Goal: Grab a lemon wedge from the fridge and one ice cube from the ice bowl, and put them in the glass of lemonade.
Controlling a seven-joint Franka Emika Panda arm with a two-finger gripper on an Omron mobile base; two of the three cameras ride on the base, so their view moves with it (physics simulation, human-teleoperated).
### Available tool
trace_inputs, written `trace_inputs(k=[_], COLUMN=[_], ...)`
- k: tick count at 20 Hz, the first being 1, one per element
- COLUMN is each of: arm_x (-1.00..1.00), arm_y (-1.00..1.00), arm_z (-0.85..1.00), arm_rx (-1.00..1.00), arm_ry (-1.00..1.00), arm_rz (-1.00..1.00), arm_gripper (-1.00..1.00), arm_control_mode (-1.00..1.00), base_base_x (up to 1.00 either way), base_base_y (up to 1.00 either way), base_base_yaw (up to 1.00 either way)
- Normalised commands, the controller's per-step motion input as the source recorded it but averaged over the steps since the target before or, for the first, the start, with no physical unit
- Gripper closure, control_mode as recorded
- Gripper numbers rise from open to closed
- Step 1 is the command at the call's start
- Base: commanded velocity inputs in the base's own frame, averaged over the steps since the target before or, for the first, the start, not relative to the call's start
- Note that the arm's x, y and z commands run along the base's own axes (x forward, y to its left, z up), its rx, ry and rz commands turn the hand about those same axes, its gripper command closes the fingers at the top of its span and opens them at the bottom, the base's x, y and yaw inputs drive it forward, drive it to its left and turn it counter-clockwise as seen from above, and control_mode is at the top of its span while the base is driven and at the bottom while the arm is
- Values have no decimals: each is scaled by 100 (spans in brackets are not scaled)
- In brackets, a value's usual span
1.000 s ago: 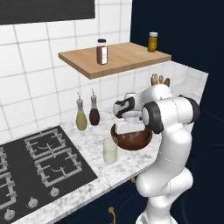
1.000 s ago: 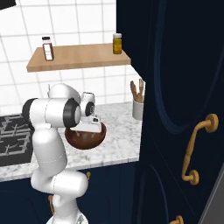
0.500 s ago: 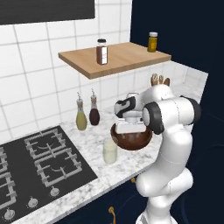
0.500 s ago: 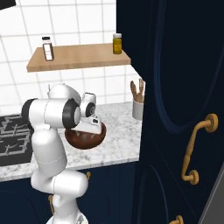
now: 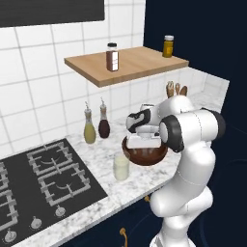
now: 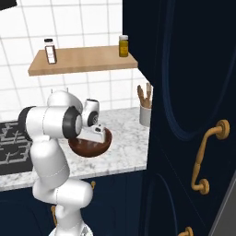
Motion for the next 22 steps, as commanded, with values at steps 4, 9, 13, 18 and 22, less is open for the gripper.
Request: trace_inputs(k=[4,9,13,18,22], arm_x=[0,0,-20,8,19], arm_y=[27,5,0,3,13], arm_z=[0,0,0,0,0], arm_rx=[0,0,0,0,0], arm_ry=[0,0,0,0,0], arm_rz=[0,0,-4,-6,-6], arm_gripper=[-100,-100,-100,-100,-100], arm_control_mode=[-100,-100,-100,-100,-100], base_base_x=[0,0,0,0,0], base_base_y=[0,0,0,0,0], base_base_yaw=[0,0,0,0,0])
